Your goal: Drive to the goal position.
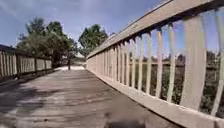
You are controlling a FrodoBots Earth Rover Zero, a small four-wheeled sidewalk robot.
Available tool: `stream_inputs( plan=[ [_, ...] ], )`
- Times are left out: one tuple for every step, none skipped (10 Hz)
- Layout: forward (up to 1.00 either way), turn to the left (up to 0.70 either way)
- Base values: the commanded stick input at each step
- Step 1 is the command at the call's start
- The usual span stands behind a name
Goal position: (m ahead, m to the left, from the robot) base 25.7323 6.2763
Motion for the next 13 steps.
stream_inputs(
  plan=[
    [0.85, 0.34],
    [0.85, 0.33],
    [0.85, 0.18],
    [0.85, 0.03],
    [0.85, 0.00],
    [0.85, 0.34],
    [0.85, 0.34],
    [0.85, 0.34],
    [0.85, 0.34],
    [0.85, 0.34],
    [0.85, 0.34],
    [0.85, 0.34],
    [0.85, 0.34]
  ],
)
